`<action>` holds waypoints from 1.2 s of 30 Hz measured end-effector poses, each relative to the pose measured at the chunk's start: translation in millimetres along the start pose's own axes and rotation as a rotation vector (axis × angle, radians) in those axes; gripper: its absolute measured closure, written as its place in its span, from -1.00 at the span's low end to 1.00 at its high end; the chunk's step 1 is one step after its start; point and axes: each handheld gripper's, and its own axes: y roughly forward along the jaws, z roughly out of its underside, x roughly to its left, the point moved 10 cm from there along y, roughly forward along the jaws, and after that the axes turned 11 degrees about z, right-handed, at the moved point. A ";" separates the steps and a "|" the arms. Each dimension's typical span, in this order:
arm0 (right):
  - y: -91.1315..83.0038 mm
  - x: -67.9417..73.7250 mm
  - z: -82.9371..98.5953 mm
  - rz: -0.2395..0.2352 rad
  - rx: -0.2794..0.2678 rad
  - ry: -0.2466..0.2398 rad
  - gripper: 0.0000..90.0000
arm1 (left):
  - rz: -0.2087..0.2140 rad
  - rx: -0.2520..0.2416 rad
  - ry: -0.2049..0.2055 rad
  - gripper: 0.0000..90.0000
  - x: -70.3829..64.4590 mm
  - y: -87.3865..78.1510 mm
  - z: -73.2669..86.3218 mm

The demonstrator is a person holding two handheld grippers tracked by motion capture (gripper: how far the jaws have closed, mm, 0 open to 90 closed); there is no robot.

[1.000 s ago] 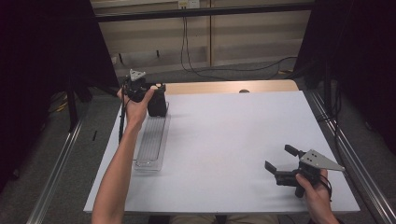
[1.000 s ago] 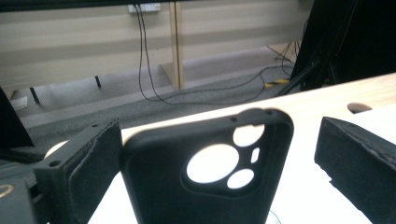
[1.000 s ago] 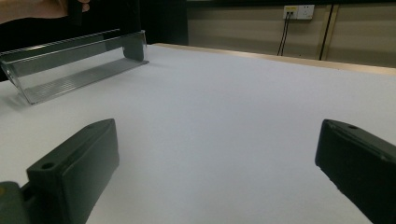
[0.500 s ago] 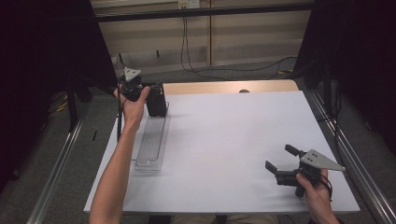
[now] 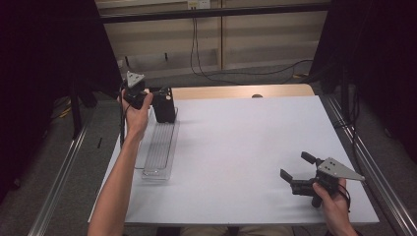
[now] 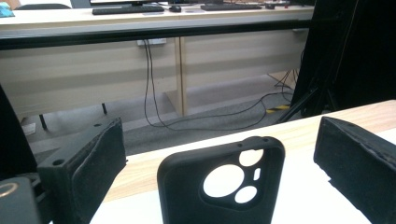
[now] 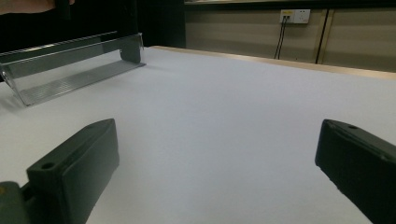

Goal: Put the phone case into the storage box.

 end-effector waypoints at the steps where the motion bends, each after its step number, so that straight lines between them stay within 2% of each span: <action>1: 0.2 -0.4 -0.3 0.003 -0.002 0.001 -1.00 | 0.005 -0.003 -0.004 -0.94 -1.0 -1.2 -0.2; 8: -1.9 0.4 -1.6 0.000 -0.009 -0.017 -1.00 | 0.020 -0.028 -0.022 -0.95 -5.3 -14.5 -1.5; 12: -2.9 0.6 -2.4 0.003 -0.014 -0.015 -1.00 | 0.061 -0.063 -0.001 -0.97 -11.8 -21.5 -3.8; 20: -3.7 -2.1 -4.0 0.027 -0.023 -0.027 -1.00 | 0.085 -0.090 0.033 -0.96 -26.8 -34.1 -3.9; 22: -3.6 -2.2 -4.0 0.030 -0.022 -0.027 -1.00 | 0.088 -0.107 0.027 -0.96 -30.9 -37.5 -4.7; 23: -3.1 -2.9 -4.2 0.042 -0.023 -0.024 -1.00 | 0.087 -0.100 0.041 -0.96 -31.7 -40.3 -3.9; 30: -3.3 -6.5 -4.8 0.067 -0.022 -0.003 -1.00 | 0.109 -0.131 0.033 -0.95 -42.5 -51.9 2.2; 32: -2.5 -7.5 -4.8 0.074 -0.021 0.000 -1.00 | 0.126 -0.122 0.035 -0.95 -46.1 -54.8 5.7; 36: -2.8 -6.7 -3.7 0.065 -0.013 -0.007 -1.00 | 0.150 -0.144 0.022 -0.95 -53.8 -58.9 7.4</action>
